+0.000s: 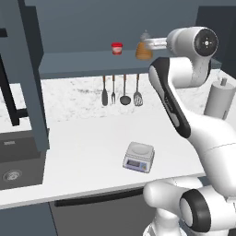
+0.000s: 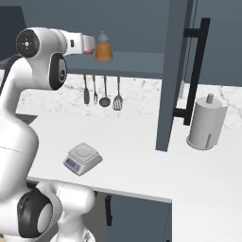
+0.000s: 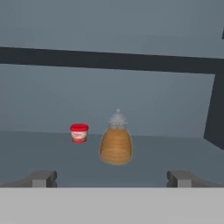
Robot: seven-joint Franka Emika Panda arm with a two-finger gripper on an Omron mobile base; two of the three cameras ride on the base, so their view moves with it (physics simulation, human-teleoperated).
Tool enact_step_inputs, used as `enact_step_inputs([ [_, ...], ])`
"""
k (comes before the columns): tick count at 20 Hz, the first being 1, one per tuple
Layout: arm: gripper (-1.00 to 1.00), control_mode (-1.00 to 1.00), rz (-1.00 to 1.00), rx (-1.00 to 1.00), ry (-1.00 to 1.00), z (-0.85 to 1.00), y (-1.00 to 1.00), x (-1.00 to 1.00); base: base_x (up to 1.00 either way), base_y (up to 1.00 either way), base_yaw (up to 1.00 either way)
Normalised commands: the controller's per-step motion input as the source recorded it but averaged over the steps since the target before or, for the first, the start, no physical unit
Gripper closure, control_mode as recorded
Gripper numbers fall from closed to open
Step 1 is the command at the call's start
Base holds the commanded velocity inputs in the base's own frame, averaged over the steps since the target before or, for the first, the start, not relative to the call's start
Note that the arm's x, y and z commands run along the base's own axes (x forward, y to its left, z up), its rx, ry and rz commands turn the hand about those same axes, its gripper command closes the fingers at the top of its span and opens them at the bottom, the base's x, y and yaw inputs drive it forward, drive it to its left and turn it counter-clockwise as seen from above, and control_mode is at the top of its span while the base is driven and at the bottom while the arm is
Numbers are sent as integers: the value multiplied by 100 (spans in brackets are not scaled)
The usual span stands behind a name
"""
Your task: Pick the honey bottle and place it on the digital scale for weighing, and close the cabinet.
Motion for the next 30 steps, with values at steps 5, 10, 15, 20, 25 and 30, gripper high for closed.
enact_step_inputs([
  [5, -100, -100, 2, 0, 0, -2, -1, 28, 0, 0, 0],
  [10, -100, -100, 2, 0, 0, 0, -4, 27, 0, 0, 0],
  [15, -100, -100, 0, 0, 0, 0, -1, 25, 0, 0, 0],
  [20, -100, -100, 0, 0, 0, 0, -1, 25, 0, 0, 0],
  [25, -100, -100, 0, 0, 0, 0, 0, 23, 0, 0, 0],
  [30, -100, -100, 0, 0, 0, 0, 0, 27, 0, 0, 0],
])
